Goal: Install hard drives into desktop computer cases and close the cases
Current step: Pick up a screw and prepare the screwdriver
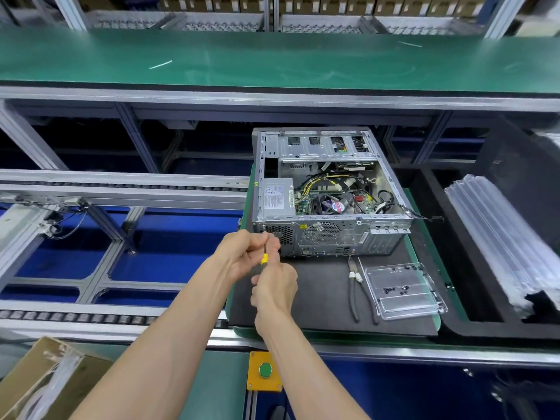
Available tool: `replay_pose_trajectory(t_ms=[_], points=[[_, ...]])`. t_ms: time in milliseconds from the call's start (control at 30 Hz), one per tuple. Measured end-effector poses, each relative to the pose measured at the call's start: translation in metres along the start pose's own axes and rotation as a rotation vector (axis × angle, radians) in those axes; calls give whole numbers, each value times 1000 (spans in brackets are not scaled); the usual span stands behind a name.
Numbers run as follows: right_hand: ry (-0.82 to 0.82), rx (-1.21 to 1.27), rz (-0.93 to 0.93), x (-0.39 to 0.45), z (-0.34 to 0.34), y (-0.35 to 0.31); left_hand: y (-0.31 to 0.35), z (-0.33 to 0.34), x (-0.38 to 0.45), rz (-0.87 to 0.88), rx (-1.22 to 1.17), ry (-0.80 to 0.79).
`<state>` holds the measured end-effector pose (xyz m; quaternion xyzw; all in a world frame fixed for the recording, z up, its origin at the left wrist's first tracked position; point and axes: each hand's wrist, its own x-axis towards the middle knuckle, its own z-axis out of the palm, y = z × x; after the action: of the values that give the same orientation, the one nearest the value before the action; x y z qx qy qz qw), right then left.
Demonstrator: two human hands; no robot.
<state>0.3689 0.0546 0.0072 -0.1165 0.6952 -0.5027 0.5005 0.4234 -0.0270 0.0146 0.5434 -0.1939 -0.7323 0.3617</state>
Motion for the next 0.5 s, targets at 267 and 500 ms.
replay_pose_trajectory(t_ms=[267, 500], points=[[83, -133, -229, 2, -6, 5, 4, 5, -2, 34, 78, 79], [109, -223, -243, 6, -3, 2, -1, 3, 0, 73, 101, 65]])
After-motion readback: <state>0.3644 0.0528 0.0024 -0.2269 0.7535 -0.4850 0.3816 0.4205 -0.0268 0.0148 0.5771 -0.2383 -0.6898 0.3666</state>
